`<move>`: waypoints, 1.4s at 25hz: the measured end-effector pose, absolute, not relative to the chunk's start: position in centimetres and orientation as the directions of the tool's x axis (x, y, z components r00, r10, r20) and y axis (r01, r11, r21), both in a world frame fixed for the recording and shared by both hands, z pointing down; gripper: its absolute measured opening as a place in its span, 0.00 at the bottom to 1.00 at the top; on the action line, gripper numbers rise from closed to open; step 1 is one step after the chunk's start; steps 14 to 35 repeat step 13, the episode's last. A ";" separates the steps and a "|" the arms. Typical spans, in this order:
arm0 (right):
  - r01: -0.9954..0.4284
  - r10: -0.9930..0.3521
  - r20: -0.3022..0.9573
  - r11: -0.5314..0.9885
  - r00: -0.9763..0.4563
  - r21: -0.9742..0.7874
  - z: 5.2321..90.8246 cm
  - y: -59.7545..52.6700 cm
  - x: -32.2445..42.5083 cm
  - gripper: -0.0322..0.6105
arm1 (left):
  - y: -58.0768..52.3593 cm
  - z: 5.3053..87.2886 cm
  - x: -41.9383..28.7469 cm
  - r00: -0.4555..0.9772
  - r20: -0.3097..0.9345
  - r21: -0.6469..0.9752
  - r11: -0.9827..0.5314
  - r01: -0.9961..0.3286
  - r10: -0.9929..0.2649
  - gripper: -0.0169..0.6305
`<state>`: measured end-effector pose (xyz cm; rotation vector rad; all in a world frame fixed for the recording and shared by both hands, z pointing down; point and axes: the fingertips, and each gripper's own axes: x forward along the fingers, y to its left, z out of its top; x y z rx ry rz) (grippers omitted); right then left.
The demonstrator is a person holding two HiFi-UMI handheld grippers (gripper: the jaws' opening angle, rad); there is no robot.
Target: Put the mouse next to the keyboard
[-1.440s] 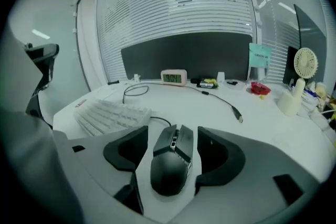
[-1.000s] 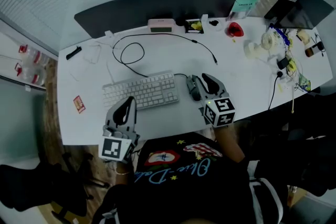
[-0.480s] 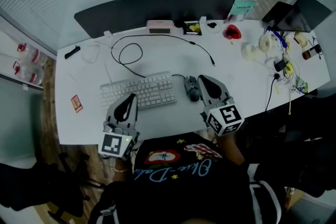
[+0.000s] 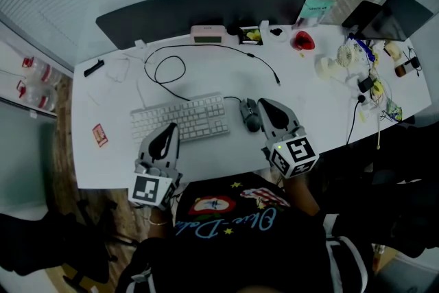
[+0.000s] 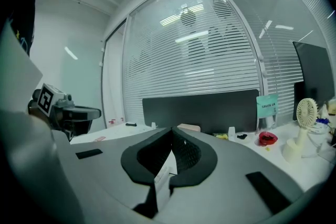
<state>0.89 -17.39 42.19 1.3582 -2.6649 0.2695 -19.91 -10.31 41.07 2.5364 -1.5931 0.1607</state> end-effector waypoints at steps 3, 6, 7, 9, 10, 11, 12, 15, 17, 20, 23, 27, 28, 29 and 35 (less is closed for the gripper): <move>-0.811 -0.785 0.205 0.578 -0.584 -0.095 42.2 -17.3 0.9 0.05 | -10.2 41.1 -19.9 0.430 0.167 0.068 -0.425 -0.903 -0.887 0.03; -0.810 -0.784 0.209 0.578 -0.584 -0.095 42.2 -17.3 0.9 0.05 | -10.3 41.2 -19.9 0.432 0.171 0.065 -0.428 -0.902 -0.885 0.03; -0.810 -0.784 0.211 0.578 -0.584 -0.095 42.2 -17.3 1.0 0.05 | -10.3 41.2 -19.8 0.433 0.172 0.065 -0.428 -0.901 -0.885 0.03; -0.810 -0.783 0.212 0.579 -0.585 -0.093 42.3 -17.3 1.1 0.05 | -10.3 41.3 -19.7 0.432 0.174 0.068 -0.427 -0.902 -0.885 0.03; -0.809 -0.783 0.212 0.580 -0.585 -0.092 42.3 -17.4 1.1 0.05 | -10.3 41.3 -19.7 0.432 0.176 0.069 -0.426 -0.902 -0.885 0.03; -0.809 -0.782 0.212 0.581 -0.586 -0.092 42.3 -17.4 1.1 0.05 | -10.3 41.3 -19.6 0.432 0.176 0.070 -0.426 -0.902 -0.885 0.03; -0.809 -0.782 0.213 0.581 -0.586 -0.091 42.3 -17.4 1.2 0.05 | -10.4 41.3 -19.6 0.432 0.177 0.070 -0.426 -0.902 -0.884 0.03; -0.808 -0.781 0.214 0.582 -0.586 -0.091 42.3 -17.4 1.2 0.05 | -10.4 41.3 -19.6 0.432 0.177 0.071 -0.427 -0.902 -0.884 0.03; -0.808 -0.781 0.214 0.582 -0.586 -0.091 42.3 -17.4 1.2 0.05 | -10.4 41.3 -19.6 0.432 0.177 0.071 -0.427 -0.902 -0.884 0.03; -0.808 -0.781 0.214 0.582 -0.586 -0.091 42.3 -17.4 1.2 0.05 | -10.4 41.3 -19.6 0.432 0.177 0.071 -0.427 -0.902 -0.884 0.03; -0.808 -0.781 0.214 0.582 -0.586 -0.091 42.3 -17.4 1.2 0.05 | -10.4 41.3 -19.6 0.432 0.177 0.071 -0.427 -0.902 -0.884 0.03; -0.808 -0.781 0.214 0.582 -0.586 -0.091 42.3 -17.4 1.2 0.05 | -10.4 41.3 -19.6 0.432 0.177 0.071 -0.427 -0.902 -0.884 0.03; -0.808 -0.781 0.214 0.582 -0.586 -0.091 42.3 -17.4 1.2 0.05 | -10.4 41.3 -19.6 0.432 0.177 0.071 -0.427 -0.902 -0.884 0.03; -0.808 -0.781 0.214 0.582 -0.586 -0.091 42.3 -17.4 1.2 0.05 | -10.4 41.3 -19.6 0.432 0.177 0.071 -0.427 -0.902 -0.884 0.03; -0.808 -0.781 0.214 0.582 -0.586 -0.091 42.3 -17.4 1.2 0.05 | -10.4 41.3 -19.6 0.432 0.177 0.071 -0.427 -0.902 -0.884 0.03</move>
